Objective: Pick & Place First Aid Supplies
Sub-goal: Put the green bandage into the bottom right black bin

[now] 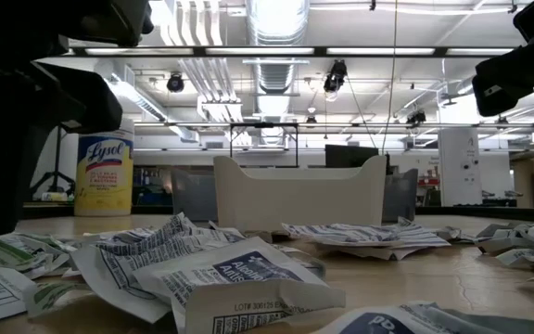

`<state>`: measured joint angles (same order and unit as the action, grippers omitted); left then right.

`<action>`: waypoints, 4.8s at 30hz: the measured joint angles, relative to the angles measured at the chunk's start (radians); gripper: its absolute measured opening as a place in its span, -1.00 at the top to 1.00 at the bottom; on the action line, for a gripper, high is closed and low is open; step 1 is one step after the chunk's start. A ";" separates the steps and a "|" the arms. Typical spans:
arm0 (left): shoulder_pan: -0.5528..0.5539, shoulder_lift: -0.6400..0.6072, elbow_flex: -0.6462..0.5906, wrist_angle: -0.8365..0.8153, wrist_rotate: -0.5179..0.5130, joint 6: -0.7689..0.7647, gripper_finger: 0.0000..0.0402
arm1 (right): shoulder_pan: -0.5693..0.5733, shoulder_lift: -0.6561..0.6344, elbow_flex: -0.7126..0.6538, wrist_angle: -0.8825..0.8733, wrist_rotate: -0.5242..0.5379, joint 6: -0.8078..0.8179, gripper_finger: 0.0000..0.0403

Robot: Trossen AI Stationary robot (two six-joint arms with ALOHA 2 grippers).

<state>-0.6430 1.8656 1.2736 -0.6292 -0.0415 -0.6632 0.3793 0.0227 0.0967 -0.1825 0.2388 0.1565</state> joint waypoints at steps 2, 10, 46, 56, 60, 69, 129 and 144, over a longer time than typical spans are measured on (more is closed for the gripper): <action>0.001 0.000 0.000 0.000 -0.002 -0.005 0.38 | 0.000 0.000 0.000 0.000 0.000 0.000 0.96; 0.002 -0.002 0.035 -0.001 -0.008 -0.047 0.38 | 0.000 0.000 0.000 0.000 0.000 0.000 0.96; 0.006 0.028 0.052 -0.056 -0.022 -0.077 0.40 | 0.000 0.000 0.000 -0.024 0.000 0.020 0.96; 0.007 0.026 0.028 -0.061 -0.037 -0.071 0.40 | 0.000 0.000 0.000 -0.023 0.000 0.020 0.96; 0.007 0.026 0.024 -0.060 -0.037 -0.067 0.40 | 0.000 0.000 0.000 -0.023 0.000 0.020 0.96; 0.007 0.026 -0.003 -0.042 -0.035 -0.068 0.56 | 0.000 0.000 0.000 -0.023 0.000 0.020 0.96; 0.018 0.026 0.241 -0.272 -0.081 0.034 1.00 | 0.000 0.000 0.000 -0.022 0.000 0.020 0.96; 0.184 0.026 0.461 -0.086 -0.356 0.434 1.00 | 0.000 0.000 0.000 -0.022 0.000 0.020 0.96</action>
<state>-0.4590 1.8919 1.7344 -0.7153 -0.3979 -0.2290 0.3794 0.0231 0.0967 -0.2043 0.2386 0.1761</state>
